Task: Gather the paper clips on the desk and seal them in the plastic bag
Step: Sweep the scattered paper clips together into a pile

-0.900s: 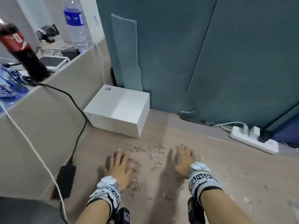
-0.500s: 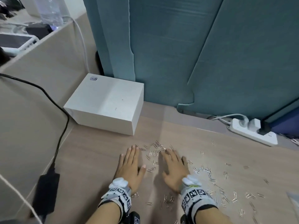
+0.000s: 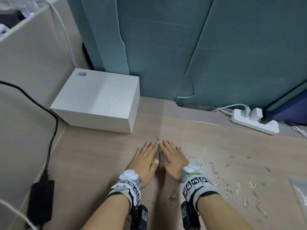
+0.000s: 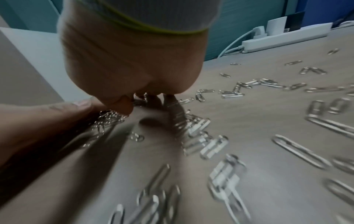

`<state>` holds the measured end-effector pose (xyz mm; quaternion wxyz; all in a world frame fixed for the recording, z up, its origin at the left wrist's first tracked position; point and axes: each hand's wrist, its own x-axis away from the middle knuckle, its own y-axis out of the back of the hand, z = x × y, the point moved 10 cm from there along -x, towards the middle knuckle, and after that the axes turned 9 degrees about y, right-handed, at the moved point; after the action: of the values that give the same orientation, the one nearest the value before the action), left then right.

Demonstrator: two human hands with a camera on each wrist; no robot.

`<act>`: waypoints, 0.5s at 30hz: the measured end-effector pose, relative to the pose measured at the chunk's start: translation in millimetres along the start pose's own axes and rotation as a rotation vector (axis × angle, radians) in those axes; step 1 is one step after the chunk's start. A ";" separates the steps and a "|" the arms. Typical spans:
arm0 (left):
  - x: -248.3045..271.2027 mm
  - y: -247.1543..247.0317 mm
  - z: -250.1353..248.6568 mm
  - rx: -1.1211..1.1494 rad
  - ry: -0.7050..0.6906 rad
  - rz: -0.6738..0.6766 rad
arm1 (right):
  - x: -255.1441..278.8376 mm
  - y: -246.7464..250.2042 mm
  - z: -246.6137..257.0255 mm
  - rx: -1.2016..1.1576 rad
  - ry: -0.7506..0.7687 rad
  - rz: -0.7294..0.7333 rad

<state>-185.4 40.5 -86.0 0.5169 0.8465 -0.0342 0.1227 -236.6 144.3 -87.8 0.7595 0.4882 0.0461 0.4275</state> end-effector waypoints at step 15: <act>-11.3 -13.9 -9.4 -0.127 -0.105 0.031 | 31.4 -1.1 -26.5 0.003 -0.101 -0.075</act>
<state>-195.4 54.5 -96.7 0.5650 0.8168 -0.0820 0.0835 -229.1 184.6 -91.4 0.7758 0.5079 0.0267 0.3734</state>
